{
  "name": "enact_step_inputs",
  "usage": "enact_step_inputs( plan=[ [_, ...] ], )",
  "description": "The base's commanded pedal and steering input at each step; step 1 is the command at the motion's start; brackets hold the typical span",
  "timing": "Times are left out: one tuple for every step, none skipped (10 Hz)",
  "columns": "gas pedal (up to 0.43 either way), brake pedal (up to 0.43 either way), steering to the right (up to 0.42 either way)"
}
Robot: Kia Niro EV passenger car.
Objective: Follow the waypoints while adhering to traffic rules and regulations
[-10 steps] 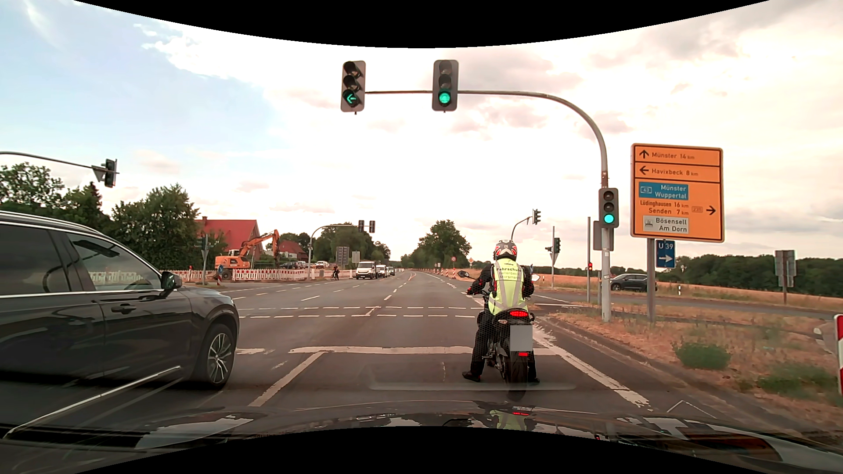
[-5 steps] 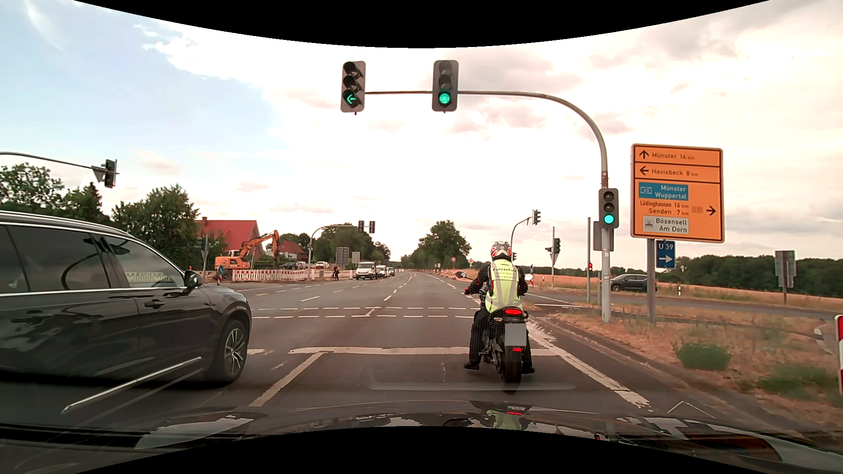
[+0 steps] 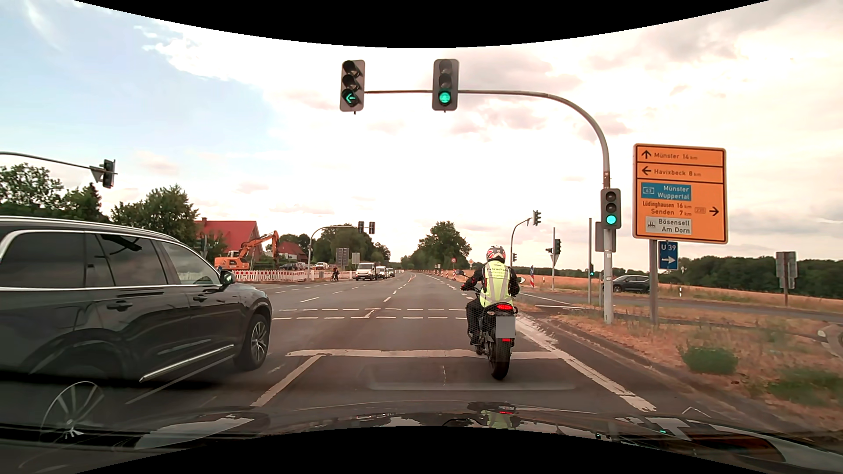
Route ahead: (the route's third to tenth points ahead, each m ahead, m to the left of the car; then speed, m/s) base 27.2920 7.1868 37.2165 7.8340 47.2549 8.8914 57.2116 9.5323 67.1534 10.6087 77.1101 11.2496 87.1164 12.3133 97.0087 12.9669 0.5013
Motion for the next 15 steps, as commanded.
enact_step_inputs(
  plan=[
    [0.13, 0.0, 0.005],
    [0.138, 0.0, 0.005],
    [0.138, 0.0, 0.004],
    [0.138, 0.0, 0.004],
    [0.138, 0.0, 0.005],
    [0.138, 0.0, 0.004],
    [0.157, 0.0, 0.005],
    [0.189, 0.0, 0.005],
    [0.197, 0.0, 0.004],
    [0.197, 0.0, 0.005],
    [0.197, 0.0, 0.004],
    [0.197, 0.0, 0.004],
    [0.209, 0.0, 0.004],
    [0.24, 0.0, 0.005],
    [0.24, 0.0, 0.005]
  ],
)
